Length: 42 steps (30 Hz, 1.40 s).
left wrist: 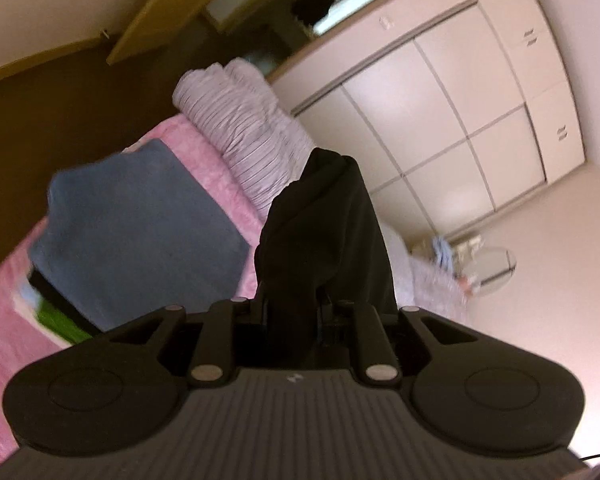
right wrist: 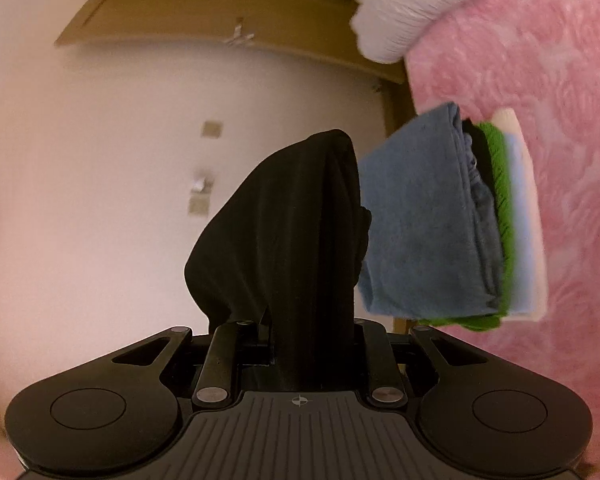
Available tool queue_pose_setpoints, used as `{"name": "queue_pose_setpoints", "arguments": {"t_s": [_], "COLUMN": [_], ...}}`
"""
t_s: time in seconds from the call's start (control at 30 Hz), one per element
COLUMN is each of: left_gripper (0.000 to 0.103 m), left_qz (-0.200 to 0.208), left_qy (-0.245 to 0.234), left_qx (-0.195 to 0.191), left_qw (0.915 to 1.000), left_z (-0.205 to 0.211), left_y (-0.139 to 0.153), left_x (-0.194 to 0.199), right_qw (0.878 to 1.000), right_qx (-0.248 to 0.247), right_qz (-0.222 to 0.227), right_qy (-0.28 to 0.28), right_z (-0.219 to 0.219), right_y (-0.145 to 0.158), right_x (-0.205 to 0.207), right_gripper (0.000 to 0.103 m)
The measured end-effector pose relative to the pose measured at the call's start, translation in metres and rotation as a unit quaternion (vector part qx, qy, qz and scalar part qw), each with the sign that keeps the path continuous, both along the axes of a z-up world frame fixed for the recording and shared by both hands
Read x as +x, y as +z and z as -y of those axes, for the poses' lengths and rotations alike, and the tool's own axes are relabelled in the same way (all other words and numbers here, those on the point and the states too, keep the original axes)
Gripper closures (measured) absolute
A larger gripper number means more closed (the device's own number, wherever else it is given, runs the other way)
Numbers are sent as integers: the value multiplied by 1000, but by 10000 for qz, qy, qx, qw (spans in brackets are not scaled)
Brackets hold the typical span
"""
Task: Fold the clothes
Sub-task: 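Lift the black stack with both grippers and carry it toward the clothes pile, then lower the black stack onto the blue folded clothes with both grippers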
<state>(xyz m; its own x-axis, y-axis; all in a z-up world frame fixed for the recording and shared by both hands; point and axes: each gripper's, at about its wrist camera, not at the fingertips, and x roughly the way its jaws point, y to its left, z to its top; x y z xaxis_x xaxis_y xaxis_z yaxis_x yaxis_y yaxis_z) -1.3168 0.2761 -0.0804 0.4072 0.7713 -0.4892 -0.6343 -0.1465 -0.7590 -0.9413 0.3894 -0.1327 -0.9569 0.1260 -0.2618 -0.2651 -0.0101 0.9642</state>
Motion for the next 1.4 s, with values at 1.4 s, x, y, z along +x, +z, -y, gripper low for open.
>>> {"name": "queue_pose_setpoints", "arguments": {"t_s": [1.4], "left_gripper": [83], "left_qz": [-563], "left_qy": [-883], "left_qx": [-831], "left_qw": [9910], "left_z": [-197], "left_y": [-130], "left_x": [-99], "right_qw": [9291], "right_qx": [2030], "right_qz": [2989], "right_qy": [-784], "right_z": [-69], "right_y": [-30], "right_x": [-113], "right_gripper": [92]}}
